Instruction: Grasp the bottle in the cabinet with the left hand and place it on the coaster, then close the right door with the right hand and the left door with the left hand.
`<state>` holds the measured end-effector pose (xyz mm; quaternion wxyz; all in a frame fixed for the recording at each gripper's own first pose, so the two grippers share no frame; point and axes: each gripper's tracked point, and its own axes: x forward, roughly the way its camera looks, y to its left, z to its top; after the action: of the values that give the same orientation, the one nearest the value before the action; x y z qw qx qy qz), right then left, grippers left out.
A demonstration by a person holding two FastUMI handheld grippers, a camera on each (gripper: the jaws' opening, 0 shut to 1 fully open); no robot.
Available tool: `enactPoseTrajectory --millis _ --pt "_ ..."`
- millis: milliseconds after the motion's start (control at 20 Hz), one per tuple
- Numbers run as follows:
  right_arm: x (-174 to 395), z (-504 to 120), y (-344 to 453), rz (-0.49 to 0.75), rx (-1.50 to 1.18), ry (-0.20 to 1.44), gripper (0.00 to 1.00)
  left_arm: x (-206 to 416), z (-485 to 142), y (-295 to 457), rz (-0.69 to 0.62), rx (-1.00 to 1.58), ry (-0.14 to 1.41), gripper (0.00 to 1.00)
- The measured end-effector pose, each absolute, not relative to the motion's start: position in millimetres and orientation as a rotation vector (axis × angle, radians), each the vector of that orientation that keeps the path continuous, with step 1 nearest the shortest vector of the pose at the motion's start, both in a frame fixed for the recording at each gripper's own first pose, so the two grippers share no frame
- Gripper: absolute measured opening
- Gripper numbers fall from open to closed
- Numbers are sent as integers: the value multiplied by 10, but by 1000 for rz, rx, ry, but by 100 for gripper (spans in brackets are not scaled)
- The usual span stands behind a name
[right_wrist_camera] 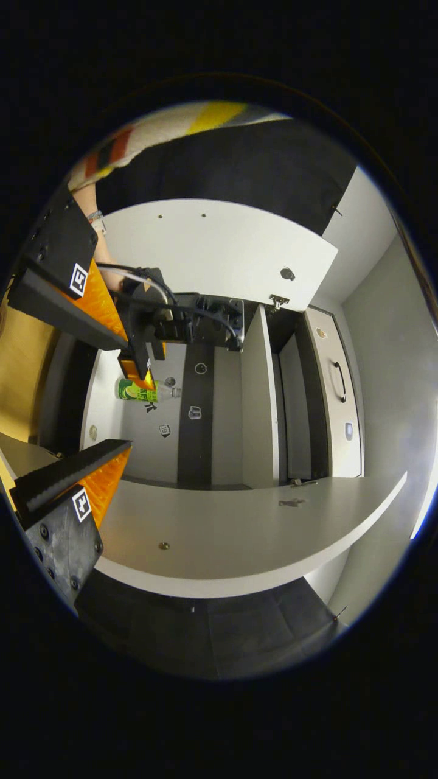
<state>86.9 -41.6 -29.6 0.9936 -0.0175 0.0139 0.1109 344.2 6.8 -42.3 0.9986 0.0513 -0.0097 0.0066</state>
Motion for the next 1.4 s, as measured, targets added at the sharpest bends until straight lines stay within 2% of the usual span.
enactPoseTrajectory --millis 650,800,850,950,1000,1300,1400 --pt "1078 -371 -452 205 -46 49 98 4212 -801 359 70 153 29 98" --pt "1116 -427 -448 204 -54 62 98 4304 -848 390 78 158 31 93" --pt "1137 -434 -447 202 -57 65 98 4337 -845 402 79 155 30 99" --pt "1142 -449 -451 200 -59 68 98 4402 -843 445 84 144 26 99" --pt "1147 -458 -456 197 -60 71 98 4440 -851 462 84 136 27 93" --pt "1221 -466 -462 188 -58 85 98 4632 -868 554 96 116 16 92" --pt "1222 -467 -455 189 -60 87 98 4639 -873 521 82 111 11 82"
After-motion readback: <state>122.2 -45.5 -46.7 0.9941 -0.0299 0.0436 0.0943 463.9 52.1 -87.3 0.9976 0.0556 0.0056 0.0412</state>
